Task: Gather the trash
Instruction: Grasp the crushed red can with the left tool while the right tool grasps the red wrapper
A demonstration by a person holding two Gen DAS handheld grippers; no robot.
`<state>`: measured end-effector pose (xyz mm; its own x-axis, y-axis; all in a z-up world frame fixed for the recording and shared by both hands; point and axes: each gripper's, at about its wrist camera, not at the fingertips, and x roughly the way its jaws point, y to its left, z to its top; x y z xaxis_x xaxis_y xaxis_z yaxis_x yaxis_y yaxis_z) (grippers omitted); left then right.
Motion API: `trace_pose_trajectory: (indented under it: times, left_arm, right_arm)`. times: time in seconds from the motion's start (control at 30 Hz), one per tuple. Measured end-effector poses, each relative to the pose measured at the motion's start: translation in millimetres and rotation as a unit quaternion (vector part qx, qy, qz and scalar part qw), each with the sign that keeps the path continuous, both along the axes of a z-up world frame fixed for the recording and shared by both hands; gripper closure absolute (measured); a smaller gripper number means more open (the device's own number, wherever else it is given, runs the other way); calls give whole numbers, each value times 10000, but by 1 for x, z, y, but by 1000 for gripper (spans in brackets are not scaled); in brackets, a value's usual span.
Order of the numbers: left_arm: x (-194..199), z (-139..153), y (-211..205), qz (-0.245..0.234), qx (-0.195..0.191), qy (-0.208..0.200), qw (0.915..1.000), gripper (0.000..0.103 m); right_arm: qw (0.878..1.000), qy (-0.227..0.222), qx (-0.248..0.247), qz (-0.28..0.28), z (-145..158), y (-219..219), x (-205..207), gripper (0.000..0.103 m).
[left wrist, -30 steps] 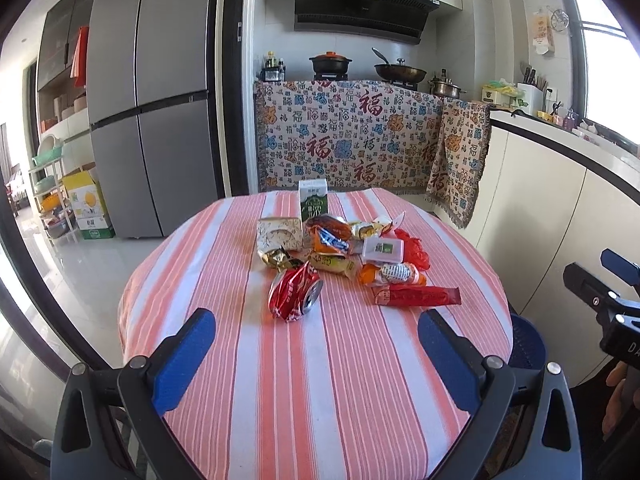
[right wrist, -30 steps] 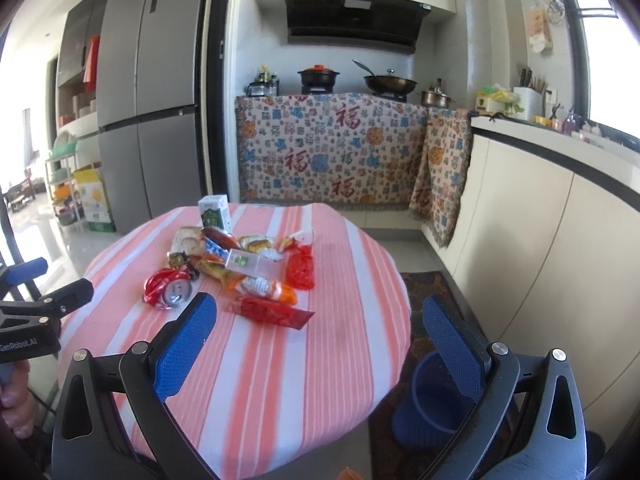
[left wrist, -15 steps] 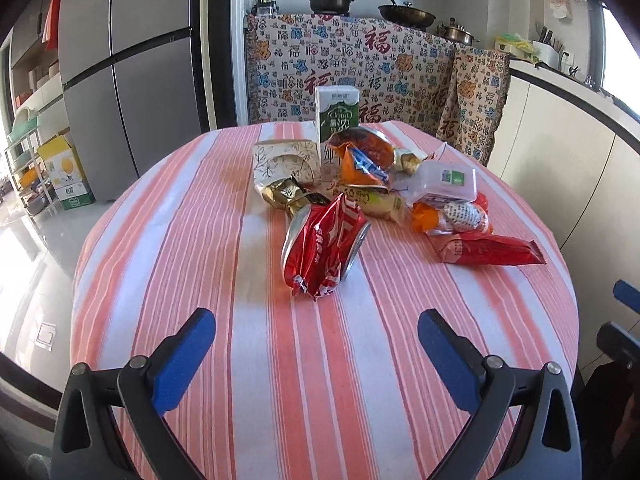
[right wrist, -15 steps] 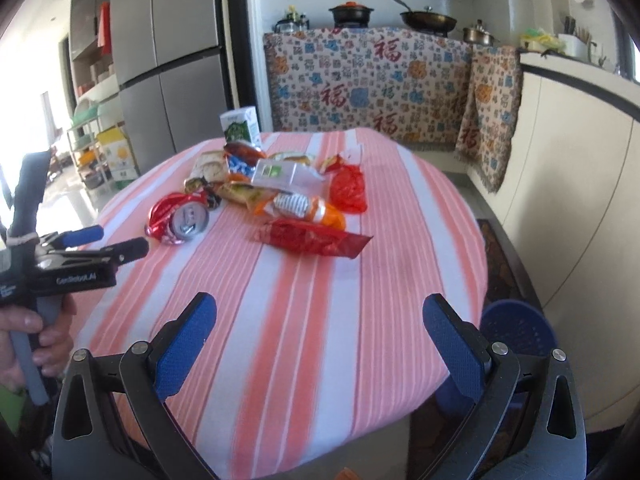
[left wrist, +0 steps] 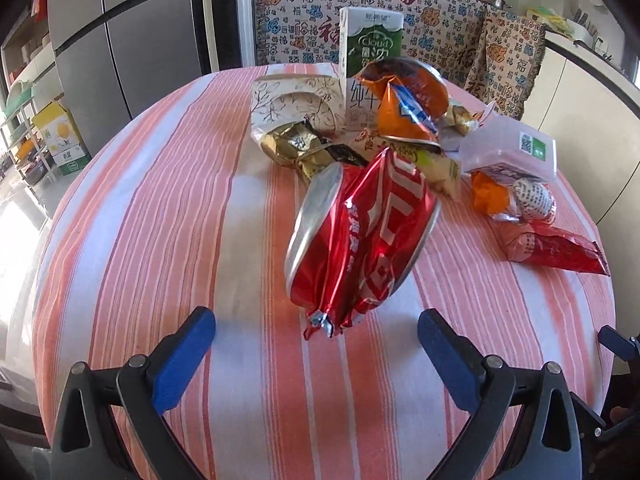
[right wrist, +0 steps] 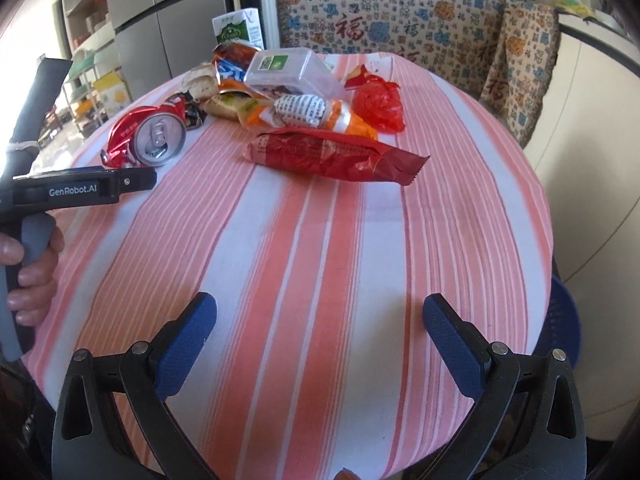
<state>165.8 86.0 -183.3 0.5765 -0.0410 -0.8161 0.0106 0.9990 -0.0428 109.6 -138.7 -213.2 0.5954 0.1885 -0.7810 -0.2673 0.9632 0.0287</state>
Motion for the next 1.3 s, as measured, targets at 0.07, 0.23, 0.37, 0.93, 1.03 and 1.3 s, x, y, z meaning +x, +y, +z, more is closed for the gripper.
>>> trace_pose_trajectory:
  times: [0.07, 0.23, 0.37, 0.93, 1.03, 1.3]
  left_arm:
    - [1, -1, 0, 0, 76, 37, 10000, 0]
    - [6, -2, 0, -13, 173, 53, 9998, 0]
    - [6, -1, 1, -8, 171, 45, 9998, 0]
    - [6, 0, 2, -21, 132, 44, 9999, 0]
    - [6, 0, 2, -25, 132, 46, 9999, 0]
    - [-2, 15, 7, -510, -73, -166, 9985, 0]
  right_arm:
    - [10000, 11, -33, 58, 0, 1, 2, 0]
    - [9995, 42, -75, 317, -2, 2, 16, 0]
    - [9978, 199, -217, 599, 4, -2, 32, 1]
    - [9777, 1266, 109, 1670, 34, 1, 97, 49]
    - [9679, 1597, 485, 1877, 36, 10, 72, 49]
    - [9752, 1320, 288, 1754, 48, 19, 59, 31]
